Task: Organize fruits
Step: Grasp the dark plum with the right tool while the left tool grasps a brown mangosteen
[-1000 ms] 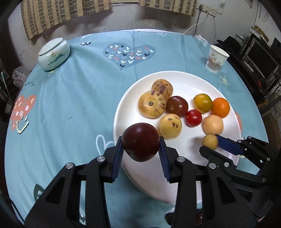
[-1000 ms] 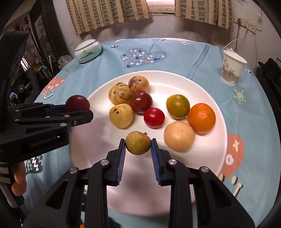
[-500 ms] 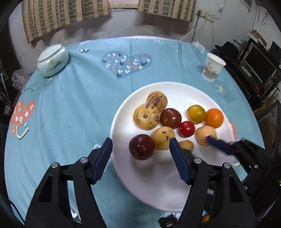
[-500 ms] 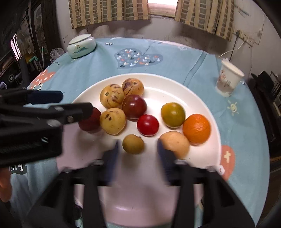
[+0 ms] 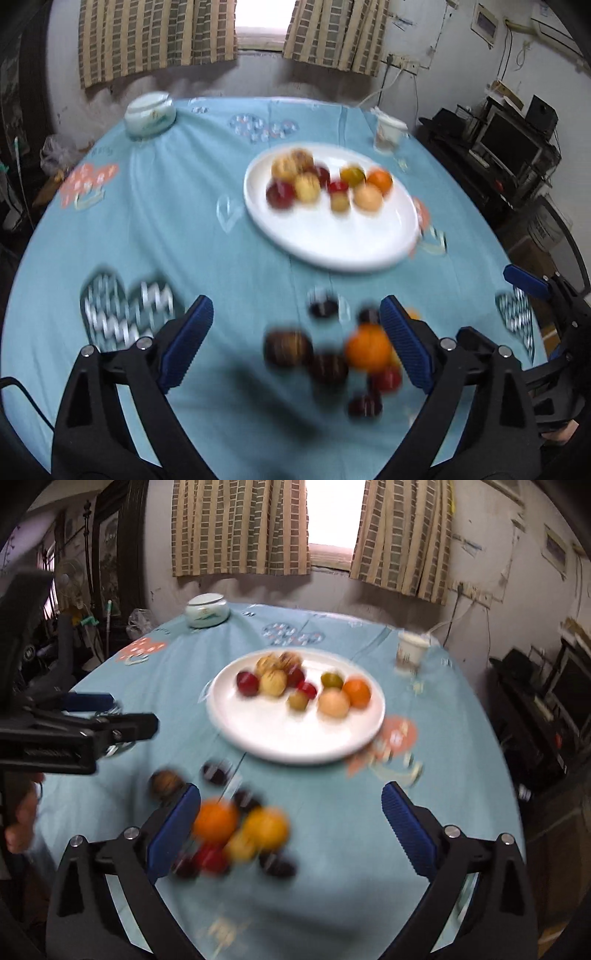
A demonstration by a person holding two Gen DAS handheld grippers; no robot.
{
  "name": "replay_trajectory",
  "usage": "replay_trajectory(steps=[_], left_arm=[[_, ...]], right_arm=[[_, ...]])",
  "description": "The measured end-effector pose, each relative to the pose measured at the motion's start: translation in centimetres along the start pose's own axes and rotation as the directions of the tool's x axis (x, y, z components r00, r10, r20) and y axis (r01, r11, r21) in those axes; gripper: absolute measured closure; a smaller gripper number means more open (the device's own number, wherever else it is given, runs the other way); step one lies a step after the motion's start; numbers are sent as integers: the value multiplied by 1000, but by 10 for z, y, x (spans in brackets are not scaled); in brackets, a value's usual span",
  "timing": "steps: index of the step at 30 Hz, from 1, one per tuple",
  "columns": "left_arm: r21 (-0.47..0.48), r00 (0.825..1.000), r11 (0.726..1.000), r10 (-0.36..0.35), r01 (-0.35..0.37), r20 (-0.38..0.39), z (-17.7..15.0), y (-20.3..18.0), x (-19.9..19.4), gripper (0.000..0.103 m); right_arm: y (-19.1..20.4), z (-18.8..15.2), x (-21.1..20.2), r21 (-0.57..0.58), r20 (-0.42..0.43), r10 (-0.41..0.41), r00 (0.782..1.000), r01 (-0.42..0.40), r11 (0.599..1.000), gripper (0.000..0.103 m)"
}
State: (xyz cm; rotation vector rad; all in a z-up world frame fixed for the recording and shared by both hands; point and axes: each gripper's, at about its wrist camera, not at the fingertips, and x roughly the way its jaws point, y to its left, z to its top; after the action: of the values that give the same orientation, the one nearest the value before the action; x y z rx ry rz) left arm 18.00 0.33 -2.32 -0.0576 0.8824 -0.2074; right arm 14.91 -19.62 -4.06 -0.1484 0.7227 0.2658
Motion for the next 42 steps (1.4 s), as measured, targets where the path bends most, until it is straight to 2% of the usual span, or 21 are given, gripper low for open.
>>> replay_trajectory(steps=[3, 6, 8, 10, 11, 12, 13, 19, 29, 36, 39, 42], left_arm=[[18, 999, 999, 43, -43, -10, -41, 0, -7, 10], [36, 997, 997, 70, -69, -29, -65, 4, -12, 10], [30, 995, 995, 92, -92, -27, -73, 11, -16, 10], [2, 993, 993, 114, -114, -16, -79, 22, -23, 10], [-18, 993, 993, 120, -120, -7, -81, 29, -27, 10], [-32, 993, 992, 122, -122, -2, -81, 34, -30, 10], [-45, 992, 991, 124, -124, 3, -82, 39, -32, 10], [-77, 990, 987, 142, -141, 13, -84, 58, -36, 10], [-73, 994, 991, 113, -112, 11, -88, 69, -31, 10], [-67, 994, 992, 111, -110, 4, -86, 65, -29, 10], [-68, 996, 994, 90, -91, -5, -83, 58, -28, 10], [-41, 996, 996, 84, -84, -5, -78, 42, -24, 10]], right_arm=[[17, -42, -16, 28, -18, -35, 999, 35, 999, 4], [30, -65, -21, 27, -31, -59, 998, 60, 998, 4], [37, -75, -23, 40, -35, -20, 999, 22, 999, 4], [42, -81, -25, 82, -19, 80, 997, -78, 994, 6], [43, -82, -26, 96, -11, 121, 993, -119, 988, 23], [46, -81, -24, 107, -15, 164, 986, -162, 981, 55], [50, -79, -17, 110, -45, 196, 980, -190, 976, 63], [62, -76, 14, 137, -110, 216, 970, -200, 970, 64], [72, -68, 53, 166, -165, 199, 966, -171, 971, 64], [68, -66, 55, 188, -136, 216, 967, -189, 964, 70], [66, -71, 42, 182, -120, 236, 964, -212, 960, 70], [59, -78, 20, 161, -103, 222, 970, -204, 966, 70]])
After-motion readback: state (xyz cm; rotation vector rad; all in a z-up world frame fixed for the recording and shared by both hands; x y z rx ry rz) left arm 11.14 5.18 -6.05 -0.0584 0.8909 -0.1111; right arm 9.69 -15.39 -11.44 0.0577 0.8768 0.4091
